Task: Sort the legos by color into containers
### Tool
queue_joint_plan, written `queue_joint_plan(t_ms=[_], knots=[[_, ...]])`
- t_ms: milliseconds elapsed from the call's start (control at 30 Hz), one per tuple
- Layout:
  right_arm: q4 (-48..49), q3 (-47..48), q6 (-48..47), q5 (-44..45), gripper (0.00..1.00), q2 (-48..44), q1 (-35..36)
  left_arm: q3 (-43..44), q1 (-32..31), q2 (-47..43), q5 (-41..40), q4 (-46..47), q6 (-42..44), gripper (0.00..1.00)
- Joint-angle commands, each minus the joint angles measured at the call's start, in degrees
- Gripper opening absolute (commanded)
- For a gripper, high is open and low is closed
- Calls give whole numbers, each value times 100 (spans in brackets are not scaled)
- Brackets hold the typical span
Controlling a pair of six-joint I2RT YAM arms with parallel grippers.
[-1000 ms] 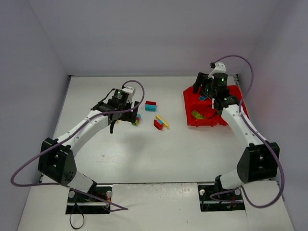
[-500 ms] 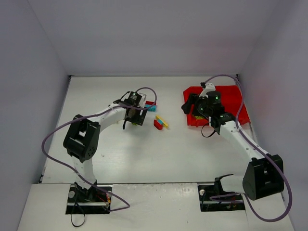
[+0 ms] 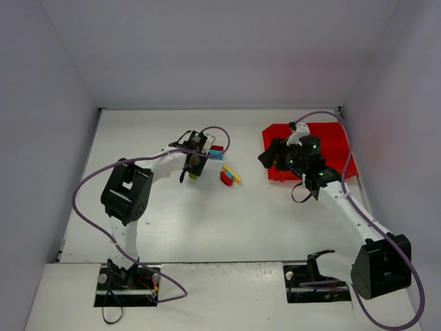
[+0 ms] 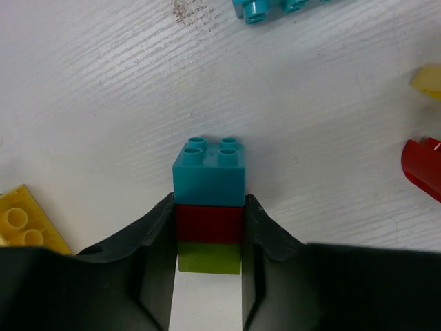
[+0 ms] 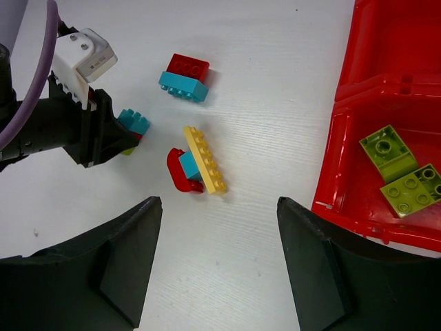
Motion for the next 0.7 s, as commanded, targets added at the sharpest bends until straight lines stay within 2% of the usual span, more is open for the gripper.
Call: queue_joint_plan(t_ms=[0,100,233,467,667], knots=[[409,81,94,-329,64,-147,26,-22,-51,-592,99,133,57,19],[418,195,270,-654,64,-77,35,-180,-165,-1083,300,273,136,13],[427,423,525,-1181,65,28,175,-566,-508,-1866,608,808,522,13],[514,836,920,-1858,74,283,491,-1524,-1036,-3359,1241,1854,1602,13],[629,1039,1158,-2228,75,441,694,-1912,-1212,-4056,1759,2260,2175,14]])
